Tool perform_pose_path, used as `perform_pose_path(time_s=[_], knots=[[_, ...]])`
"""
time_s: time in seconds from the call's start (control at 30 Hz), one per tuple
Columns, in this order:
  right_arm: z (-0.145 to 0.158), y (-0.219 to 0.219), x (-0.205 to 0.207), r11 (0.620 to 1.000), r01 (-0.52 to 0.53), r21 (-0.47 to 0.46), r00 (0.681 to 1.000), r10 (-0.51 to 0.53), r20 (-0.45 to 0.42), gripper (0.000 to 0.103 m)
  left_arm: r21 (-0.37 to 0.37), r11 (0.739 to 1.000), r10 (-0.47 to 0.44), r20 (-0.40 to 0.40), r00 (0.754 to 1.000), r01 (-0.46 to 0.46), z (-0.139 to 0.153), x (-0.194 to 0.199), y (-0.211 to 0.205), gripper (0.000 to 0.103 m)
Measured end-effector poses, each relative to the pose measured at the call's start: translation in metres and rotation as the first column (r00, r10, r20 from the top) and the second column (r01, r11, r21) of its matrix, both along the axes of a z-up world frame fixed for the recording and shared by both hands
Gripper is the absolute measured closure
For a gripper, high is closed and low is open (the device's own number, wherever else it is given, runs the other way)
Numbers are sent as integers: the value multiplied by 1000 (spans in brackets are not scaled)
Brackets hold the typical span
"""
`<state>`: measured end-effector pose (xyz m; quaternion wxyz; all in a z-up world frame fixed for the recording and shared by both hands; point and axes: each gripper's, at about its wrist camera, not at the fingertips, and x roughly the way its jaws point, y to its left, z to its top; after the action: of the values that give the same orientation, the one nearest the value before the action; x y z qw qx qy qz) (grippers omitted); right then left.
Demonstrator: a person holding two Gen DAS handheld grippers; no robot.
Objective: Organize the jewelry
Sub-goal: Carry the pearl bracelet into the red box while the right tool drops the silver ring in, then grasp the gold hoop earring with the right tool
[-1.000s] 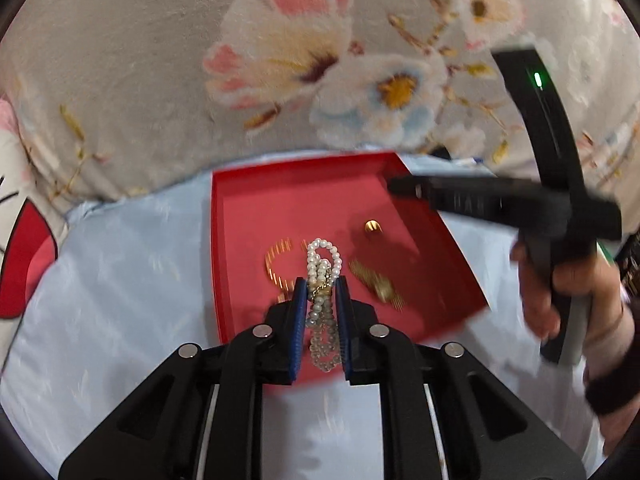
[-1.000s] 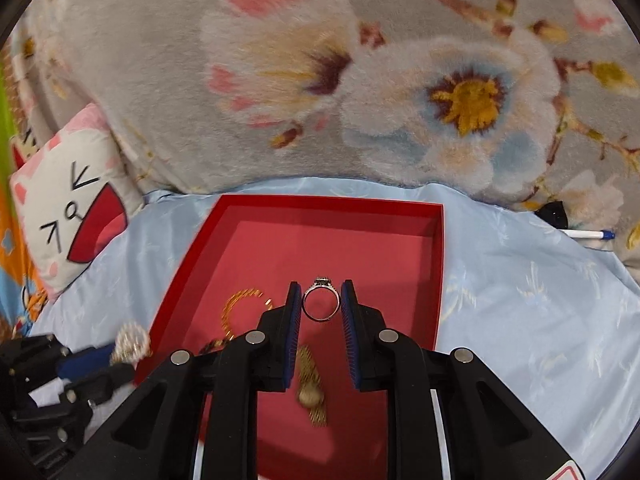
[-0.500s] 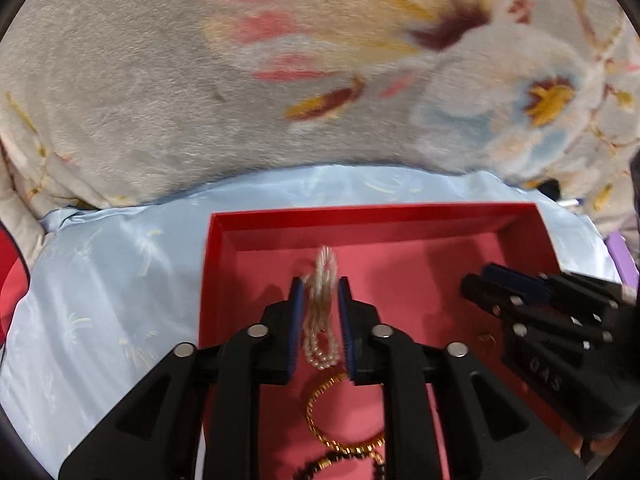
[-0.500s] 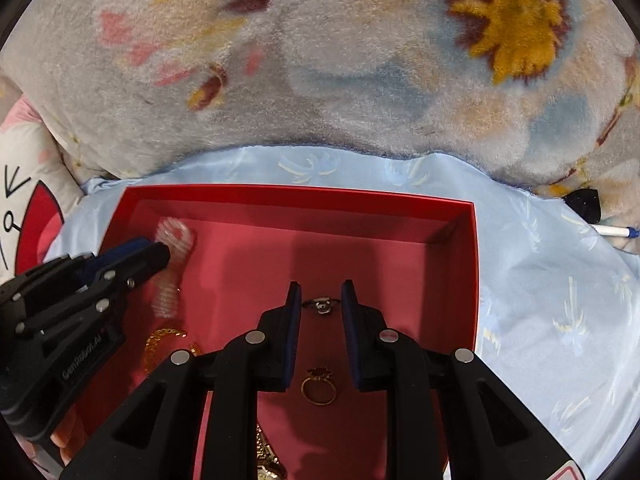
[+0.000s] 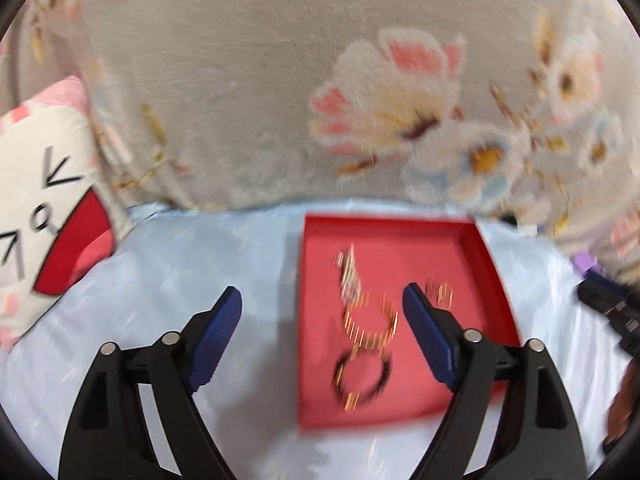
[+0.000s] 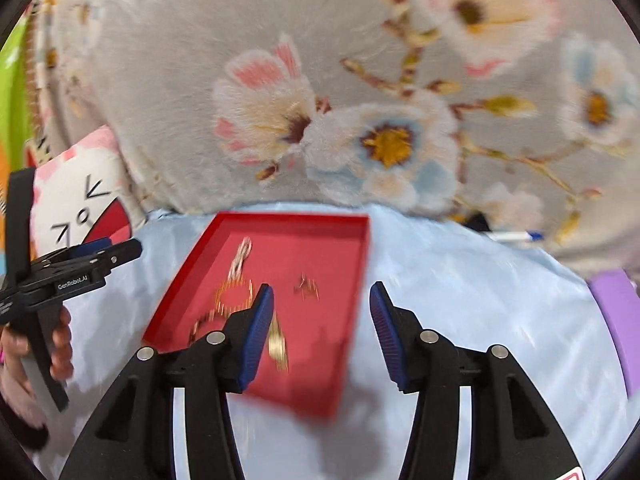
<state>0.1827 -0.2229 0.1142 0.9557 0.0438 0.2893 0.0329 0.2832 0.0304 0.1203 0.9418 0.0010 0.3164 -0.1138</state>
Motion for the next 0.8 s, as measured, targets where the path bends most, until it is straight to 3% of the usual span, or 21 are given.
perform_pose_path(time_s=[0.17, 0.33, 0.53, 0.7, 0.8], knots=[[-37, -8, -93, 1000, 14, 12, 1000, -13, -26, 51, 52, 998, -15, -50, 999, 18, -47, -72, 16, 22], [-88, 8, -137, 999, -16, 47, 993, 22, -114, 51, 33, 998, -56, -87, 995, 59, -84, -132, 10, 22], [-118, 42, -152, 997, -56, -59, 987, 46, -156, 53, 29, 991, -127, -119, 985, 131, -114, -168, -15, 22], [-132, 54, -149, 987, -59, -149, 985, 34, -168, 55, 24, 986, -158, -136, 978, 162, -122, -174, -22, 22], [-136, 51, -146, 990, -60, -131, 982, 34, -188, 61, -5, 987, -158, -148, 976, 160, -124, -172, -19, 22]])
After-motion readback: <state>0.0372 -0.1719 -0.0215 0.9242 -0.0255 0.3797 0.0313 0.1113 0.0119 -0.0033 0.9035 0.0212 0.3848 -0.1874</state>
